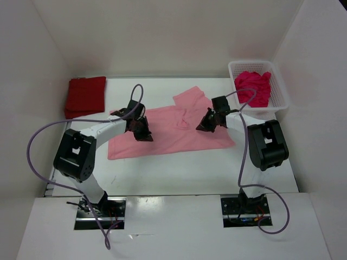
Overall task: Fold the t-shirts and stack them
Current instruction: Fold the flattened tshirt in 1/3 of the way, then grap the side of the flattened tshirt furthest away from the robot with both arms
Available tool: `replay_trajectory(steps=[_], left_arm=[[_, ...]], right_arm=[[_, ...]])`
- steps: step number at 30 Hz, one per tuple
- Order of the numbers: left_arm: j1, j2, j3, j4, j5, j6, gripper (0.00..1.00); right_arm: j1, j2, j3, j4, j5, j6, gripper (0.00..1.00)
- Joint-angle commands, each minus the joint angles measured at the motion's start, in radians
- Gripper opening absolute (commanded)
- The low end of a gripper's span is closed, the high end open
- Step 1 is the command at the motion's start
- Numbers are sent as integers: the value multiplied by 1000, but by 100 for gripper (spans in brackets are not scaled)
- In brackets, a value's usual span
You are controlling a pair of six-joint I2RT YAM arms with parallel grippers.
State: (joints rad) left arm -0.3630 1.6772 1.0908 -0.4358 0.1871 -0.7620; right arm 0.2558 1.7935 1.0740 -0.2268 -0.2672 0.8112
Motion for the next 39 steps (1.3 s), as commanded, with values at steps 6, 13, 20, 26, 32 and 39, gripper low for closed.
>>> replay_trajectory(steps=[6,13,20,26,32,39], left_arm=[[81,88,-83,29,22,-7,7],[81,17,-206,-4,41,-7,7],[70,-94,-351,-63,115,3,7],[133,-201,-200,-135,78,3,8],[332,-143,21,-37,-64,-6,3],[495,131,194,41,-173,-7,34]], right_arm=[[13,-37,-127,-48,135,-24,0],[22,-144,-333,-34,102,61,0],[85,-402,-482,-86,66,148,0],[85,-450,-292,-123,56,96,7],[85,-385,-114,-95,36,-1,2],[85,-316,-69,-65,-35,-58,3]])
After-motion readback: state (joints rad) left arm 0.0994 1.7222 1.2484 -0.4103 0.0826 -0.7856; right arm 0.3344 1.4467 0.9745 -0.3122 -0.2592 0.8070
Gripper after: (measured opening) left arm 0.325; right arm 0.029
